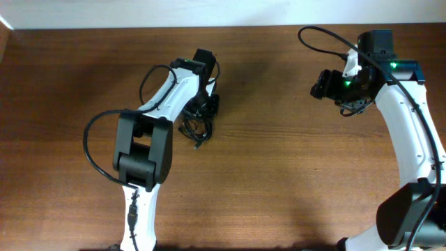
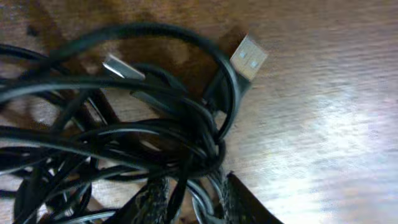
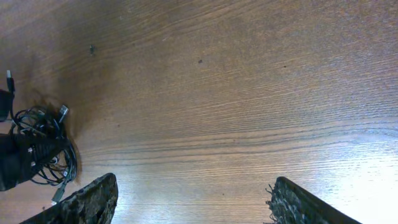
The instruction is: Untangle cables
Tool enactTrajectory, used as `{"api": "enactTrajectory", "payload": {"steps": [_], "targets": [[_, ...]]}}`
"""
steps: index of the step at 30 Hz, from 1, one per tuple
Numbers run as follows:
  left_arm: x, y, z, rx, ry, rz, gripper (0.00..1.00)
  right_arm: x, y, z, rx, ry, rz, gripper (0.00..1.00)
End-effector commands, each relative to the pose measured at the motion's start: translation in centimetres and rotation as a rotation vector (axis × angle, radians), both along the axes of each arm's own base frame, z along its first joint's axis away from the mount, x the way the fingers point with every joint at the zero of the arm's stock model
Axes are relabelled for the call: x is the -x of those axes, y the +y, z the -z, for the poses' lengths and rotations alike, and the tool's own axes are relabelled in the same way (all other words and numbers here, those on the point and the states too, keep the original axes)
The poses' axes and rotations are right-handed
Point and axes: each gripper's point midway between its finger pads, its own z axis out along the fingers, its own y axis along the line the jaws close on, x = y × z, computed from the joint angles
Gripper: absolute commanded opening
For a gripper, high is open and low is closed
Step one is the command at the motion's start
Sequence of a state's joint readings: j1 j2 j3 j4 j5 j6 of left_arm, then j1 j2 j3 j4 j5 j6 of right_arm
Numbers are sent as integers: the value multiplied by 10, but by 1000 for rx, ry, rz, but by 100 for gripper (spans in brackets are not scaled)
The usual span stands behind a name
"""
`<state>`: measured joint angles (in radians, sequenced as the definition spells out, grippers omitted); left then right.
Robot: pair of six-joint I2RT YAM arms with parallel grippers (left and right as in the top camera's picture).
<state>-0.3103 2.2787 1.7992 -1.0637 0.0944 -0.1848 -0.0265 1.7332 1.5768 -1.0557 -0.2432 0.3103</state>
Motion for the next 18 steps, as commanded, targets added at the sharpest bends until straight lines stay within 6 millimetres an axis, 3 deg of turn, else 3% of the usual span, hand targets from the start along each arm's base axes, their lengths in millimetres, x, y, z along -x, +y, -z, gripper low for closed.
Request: {"api": "enactTrajectory", "payload": {"steps": [1,2,4,6,7,8,9,13,18], "targets": [[14,14,28,-54,40,-18,29,-3,-3,-6,18,-18,-1,80],[19,15,33,-57,51,-17,23,-3,-3,-6,18,-18,-1,80],[22,16,36,-60,61,-17,0,-3,-3,-6,18,-18,-1,80],[18,11,29,-36,53,-17,0,-3,-3,-6,17,-18,-2,80],[13,8,17,-18,46,-18,0,-3,-2,-6,12,-18,-4,80],[9,7,3,-11,35,-20,0,-2,2,-7,-5,-22,-23,80],[1,1,-38,26,2,8,0,-3,14,-11,-59,-38,-78,80],[-6,-53,-146,364,-124,186,0,-5,53,-28,-237,-104,-208,77],[1,-79,-193,617,-135,210,0,-10,107,-46,-313,-195,-355,76]]}}
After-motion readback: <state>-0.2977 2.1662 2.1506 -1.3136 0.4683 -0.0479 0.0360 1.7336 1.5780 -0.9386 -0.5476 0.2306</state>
